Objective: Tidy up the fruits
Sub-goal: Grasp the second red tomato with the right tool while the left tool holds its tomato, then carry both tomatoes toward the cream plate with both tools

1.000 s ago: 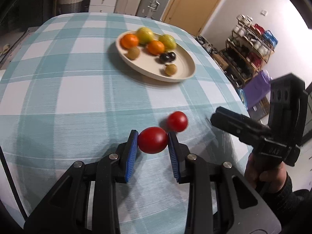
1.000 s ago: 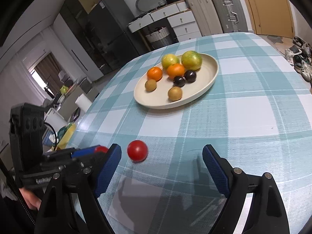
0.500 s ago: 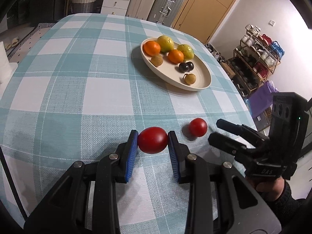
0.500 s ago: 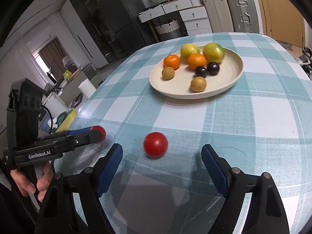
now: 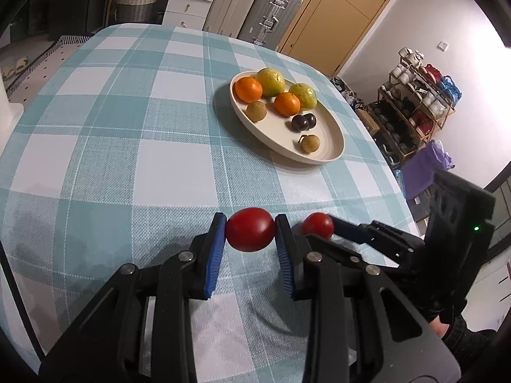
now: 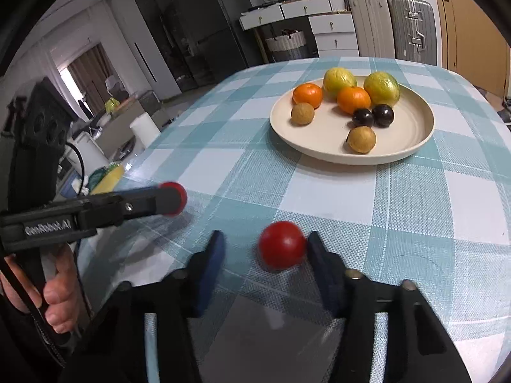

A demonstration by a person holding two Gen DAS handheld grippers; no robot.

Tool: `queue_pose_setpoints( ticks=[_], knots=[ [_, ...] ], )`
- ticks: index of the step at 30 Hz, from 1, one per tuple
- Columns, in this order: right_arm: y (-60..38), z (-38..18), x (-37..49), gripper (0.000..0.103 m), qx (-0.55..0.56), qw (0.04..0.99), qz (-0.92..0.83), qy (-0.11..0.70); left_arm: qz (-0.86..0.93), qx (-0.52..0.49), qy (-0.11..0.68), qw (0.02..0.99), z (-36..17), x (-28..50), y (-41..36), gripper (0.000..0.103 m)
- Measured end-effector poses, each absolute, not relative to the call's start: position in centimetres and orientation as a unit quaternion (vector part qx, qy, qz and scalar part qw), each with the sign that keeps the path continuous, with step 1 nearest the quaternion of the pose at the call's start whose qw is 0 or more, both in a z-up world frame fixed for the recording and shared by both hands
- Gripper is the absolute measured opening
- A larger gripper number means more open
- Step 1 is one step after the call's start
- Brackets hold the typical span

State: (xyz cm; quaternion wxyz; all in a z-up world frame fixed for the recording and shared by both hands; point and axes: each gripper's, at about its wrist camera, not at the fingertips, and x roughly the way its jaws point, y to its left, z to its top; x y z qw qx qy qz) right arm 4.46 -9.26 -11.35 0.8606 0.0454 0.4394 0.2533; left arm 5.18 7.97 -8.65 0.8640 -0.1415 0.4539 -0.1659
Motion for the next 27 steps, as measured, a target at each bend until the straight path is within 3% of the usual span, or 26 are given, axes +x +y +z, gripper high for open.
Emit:
queue_pose_setpoints(
  ticks=[4, 27],
  knots=[
    [-9.4, -11.6, 5.0, 0.030, 0.051, 0.860, 0.248, 0.442, -0.168, -0.142, 0.456, 0.863, -8.9, 5.7, 7.9, 0.028],
    [-14.0, -9.3, 7.2, 0.030, 0.118, 0.876, 0.262, 0.387, -0.180, -0.114, 0.448, 0.868, -7.8, 11.0, 4.4, 0.028]
  ],
)
